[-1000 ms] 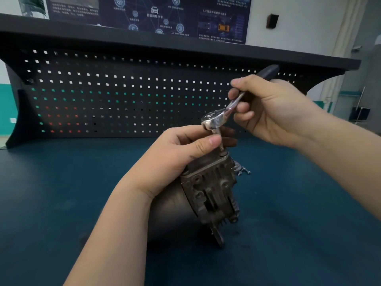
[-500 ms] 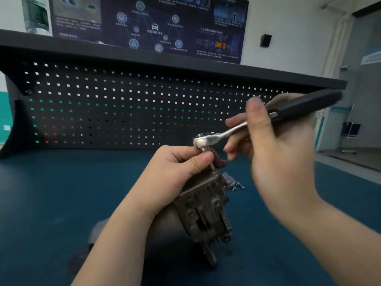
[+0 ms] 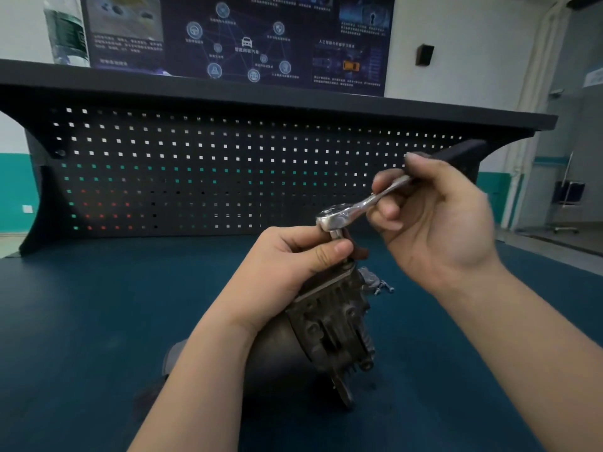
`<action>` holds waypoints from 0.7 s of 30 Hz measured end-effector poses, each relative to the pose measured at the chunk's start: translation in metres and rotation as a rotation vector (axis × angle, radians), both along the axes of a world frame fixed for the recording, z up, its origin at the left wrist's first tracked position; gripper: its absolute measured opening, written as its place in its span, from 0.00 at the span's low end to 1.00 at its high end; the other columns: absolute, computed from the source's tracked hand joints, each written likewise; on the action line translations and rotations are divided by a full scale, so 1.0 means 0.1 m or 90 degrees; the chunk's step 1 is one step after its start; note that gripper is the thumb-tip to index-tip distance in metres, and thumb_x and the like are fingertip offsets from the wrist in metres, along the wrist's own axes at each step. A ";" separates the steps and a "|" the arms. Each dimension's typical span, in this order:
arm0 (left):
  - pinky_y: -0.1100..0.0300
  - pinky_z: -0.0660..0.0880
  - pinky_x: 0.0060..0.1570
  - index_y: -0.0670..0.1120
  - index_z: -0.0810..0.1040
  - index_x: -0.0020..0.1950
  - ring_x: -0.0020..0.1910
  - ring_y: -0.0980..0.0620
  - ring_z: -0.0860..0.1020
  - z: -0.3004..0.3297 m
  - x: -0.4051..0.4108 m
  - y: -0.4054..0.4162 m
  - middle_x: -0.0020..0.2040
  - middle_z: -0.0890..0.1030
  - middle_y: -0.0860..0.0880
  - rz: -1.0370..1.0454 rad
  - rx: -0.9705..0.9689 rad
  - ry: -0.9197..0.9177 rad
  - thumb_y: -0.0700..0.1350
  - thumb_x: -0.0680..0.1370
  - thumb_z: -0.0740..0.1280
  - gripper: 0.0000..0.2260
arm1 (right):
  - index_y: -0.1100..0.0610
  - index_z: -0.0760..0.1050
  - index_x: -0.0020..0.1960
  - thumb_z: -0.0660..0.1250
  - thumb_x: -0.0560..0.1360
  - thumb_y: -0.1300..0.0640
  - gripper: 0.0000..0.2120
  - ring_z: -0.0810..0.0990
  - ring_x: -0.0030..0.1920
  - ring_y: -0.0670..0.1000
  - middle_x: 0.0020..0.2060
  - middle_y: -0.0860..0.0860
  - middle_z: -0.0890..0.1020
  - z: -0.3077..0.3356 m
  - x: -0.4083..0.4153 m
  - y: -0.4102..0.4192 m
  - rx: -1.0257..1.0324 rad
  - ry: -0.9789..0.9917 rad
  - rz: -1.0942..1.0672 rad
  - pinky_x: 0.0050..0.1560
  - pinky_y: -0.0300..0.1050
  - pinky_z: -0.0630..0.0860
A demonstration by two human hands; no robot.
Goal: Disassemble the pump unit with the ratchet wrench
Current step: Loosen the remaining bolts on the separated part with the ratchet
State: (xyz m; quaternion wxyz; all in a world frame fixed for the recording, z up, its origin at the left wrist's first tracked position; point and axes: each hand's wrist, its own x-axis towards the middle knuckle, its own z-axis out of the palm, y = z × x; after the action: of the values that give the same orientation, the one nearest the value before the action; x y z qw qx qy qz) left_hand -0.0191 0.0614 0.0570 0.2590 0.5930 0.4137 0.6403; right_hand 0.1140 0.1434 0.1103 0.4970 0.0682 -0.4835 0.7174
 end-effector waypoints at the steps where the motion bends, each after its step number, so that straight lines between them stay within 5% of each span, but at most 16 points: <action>1: 0.63 0.78 0.40 0.48 0.86 0.44 0.41 0.54 0.84 0.00 0.01 0.00 0.44 0.86 0.48 0.003 0.002 -0.009 0.49 0.68 0.73 0.08 | 0.58 0.66 0.41 0.58 0.78 0.62 0.07 0.71 0.21 0.49 0.28 0.56 0.78 -0.01 -0.03 -0.02 -0.016 -0.001 -0.017 0.23 0.37 0.65; 3: 0.64 0.77 0.38 0.46 0.86 0.44 0.39 0.55 0.83 0.02 0.02 -0.02 0.42 0.86 0.49 0.007 0.010 -0.016 0.48 0.68 0.73 0.08 | 0.57 0.66 0.44 0.61 0.79 0.62 0.06 0.73 0.23 0.50 0.30 0.56 0.79 -0.09 -0.07 -0.13 0.123 0.036 -0.150 0.25 0.38 0.69; 6: 0.69 0.71 0.34 0.53 0.83 0.31 0.33 0.63 0.76 0.03 0.02 -0.03 0.29 0.80 0.58 0.060 0.005 0.051 0.48 0.61 0.73 0.01 | 0.61 0.75 0.45 0.71 0.71 0.66 0.06 0.76 0.32 0.52 0.34 0.56 0.77 -0.31 -0.11 -0.34 0.722 0.083 -0.452 0.35 0.40 0.73; 8: 0.63 0.70 0.35 0.51 0.80 0.30 0.36 0.54 0.75 0.01 0.01 -0.03 0.29 0.77 0.54 0.041 -0.039 0.014 0.49 0.60 0.70 0.03 | 0.55 0.78 0.33 0.82 0.60 0.55 0.12 0.77 0.31 0.47 0.29 0.50 0.78 -0.40 -0.13 -0.31 0.951 0.003 -0.703 0.37 0.33 0.71; 10: 0.61 0.73 0.37 0.49 0.83 0.35 0.39 0.53 0.78 -0.01 0.01 -0.04 0.34 0.81 0.51 -0.006 -0.032 0.000 0.43 0.63 0.75 0.04 | 0.49 0.75 0.37 0.80 0.64 0.51 0.13 0.79 0.32 0.43 0.32 0.47 0.80 -0.44 -0.06 -0.28 0.817 0.023 -0.721 0.37 0.31 0.72; 13: 0.64 0.76 0.40 0.49 0.86 0.43 0.40 0.57 0.81 0.00 0.01 -0.06 0.40 0.85 0.52 -0.027 -0.016 0.013 0.49 0.71 0.71 0.06 | 0.51 0.68 0.47 0.64 0.78 0.59 0.06 0.80 0.29 0.51 0.37 0.56 0.81 -0.37 0.13 -0.21 0.434 0.100 -0.263 0.32 0.41 0.74; 17: 0.63 0.78 0.43 0.48 0.86 0.46 0.42 0.54 0.83 0.00 0.01 -0.01 0.43 0.86 0.48 0.003 -0.029 0.012 0.51 0.71 0.71 0.09 | 0.57 0.66 0.40 0.60 0.74 0.63 0.05 0.71 0.21 0.49 0.30 0.56 0.78 -0.08 0.15 -0.06 0.047 0.015 -0.008 0.22 0.37 0.66; 19: 0.63 0.78 0.42 0.48 0.86 0.48 0.43 0.54 0.83 0.00 0.02 -0.02 0.45 0.86 0.47 0.000 -0.022 0.005 0.50 0.72 0.70 0.09 | 0.58 0.65 0.37 0.57 0.78 0.62 0.10 0.68 0.20 0.48 0.28 0.55 0.77 -0.05 0.11 0.00 -0.025 -0.014 0.007 0.21 0.37 0.63; 21: 0.64 0.77 0.41 0.47 0.86 0.49 0.44 0.54 0.83 0.02 0.00 -0.03 0.46 0.86 0.48 -0.015 -0.014 0.003 0.49 0.72 0.70 0.10 | 0.57 0.64 0.40 0.58 0.79 0.63 0.09 0.68 0.20 0.49 0.28 0.56 0.77 -0.10 0.09 -0.14 0.058 0.026 -0.056 0.23 0.37 0.63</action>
State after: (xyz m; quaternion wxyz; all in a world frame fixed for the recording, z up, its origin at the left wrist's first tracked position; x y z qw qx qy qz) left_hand -0.0189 0.0583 0.0590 0.2719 0.5967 0.4143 0.6311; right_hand 0.1233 0.1297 0.1005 0.5342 0.0838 -0.5082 0.6703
